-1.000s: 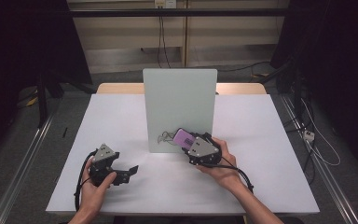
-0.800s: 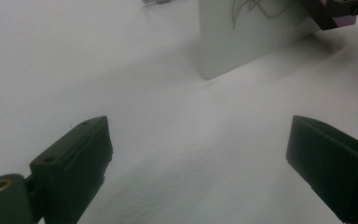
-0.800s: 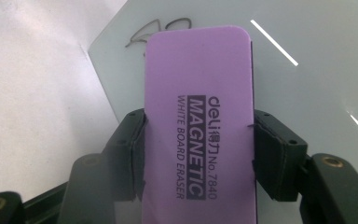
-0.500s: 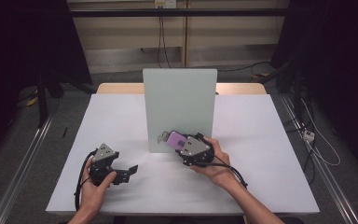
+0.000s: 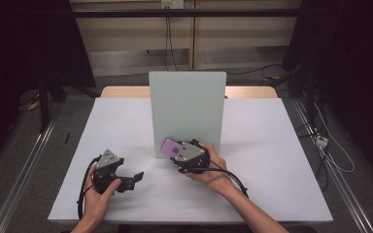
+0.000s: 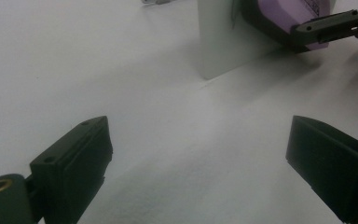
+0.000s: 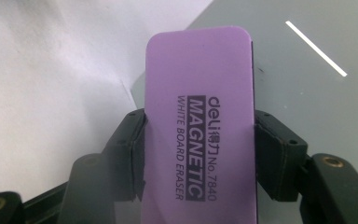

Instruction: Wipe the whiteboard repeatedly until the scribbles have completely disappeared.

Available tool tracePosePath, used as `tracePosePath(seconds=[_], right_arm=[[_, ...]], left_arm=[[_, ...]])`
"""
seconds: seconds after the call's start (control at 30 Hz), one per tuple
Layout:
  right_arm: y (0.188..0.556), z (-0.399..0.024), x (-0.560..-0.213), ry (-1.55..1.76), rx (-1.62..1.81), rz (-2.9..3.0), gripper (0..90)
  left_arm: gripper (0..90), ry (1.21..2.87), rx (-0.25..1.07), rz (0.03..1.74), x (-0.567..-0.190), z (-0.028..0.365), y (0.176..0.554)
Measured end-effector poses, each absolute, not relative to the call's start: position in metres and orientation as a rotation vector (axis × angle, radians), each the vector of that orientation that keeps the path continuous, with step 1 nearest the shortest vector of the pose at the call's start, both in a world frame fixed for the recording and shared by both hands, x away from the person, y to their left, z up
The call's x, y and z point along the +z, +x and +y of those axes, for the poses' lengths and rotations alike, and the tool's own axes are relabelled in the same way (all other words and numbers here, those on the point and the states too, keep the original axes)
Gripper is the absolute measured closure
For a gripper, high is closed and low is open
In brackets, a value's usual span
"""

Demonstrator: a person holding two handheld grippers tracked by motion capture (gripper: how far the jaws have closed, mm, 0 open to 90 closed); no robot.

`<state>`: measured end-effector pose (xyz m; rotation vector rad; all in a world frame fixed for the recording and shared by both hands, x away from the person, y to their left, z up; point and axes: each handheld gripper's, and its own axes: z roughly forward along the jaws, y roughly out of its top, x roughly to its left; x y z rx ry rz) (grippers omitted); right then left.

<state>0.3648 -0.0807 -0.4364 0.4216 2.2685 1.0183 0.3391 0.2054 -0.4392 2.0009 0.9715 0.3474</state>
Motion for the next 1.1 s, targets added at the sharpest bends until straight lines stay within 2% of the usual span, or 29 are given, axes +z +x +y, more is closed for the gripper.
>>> tracePosePath(seconds=[0.3, 0.67, 1.1], right_arm=[[0.365, -0.074, -0.435, 0.421, 1.020, 2.260, 42.1], [0.375, -0.109, -0.395, 0.527, 1.095, 2.120, 42.2], [0.370, -0.089, -0.416, 0.476, 1.078, 2.156, 42.2]], left_arm=[[6.7, 1.986, 0.344, 0.968, -0.439, 0.205, 0.338], [6.7, 1.990, 0.346, 0.963, -0.438, 0.205, 0.338], [6.7, 1.996, 0.347, 0.960, -0.437, 0.206, 0.338]])
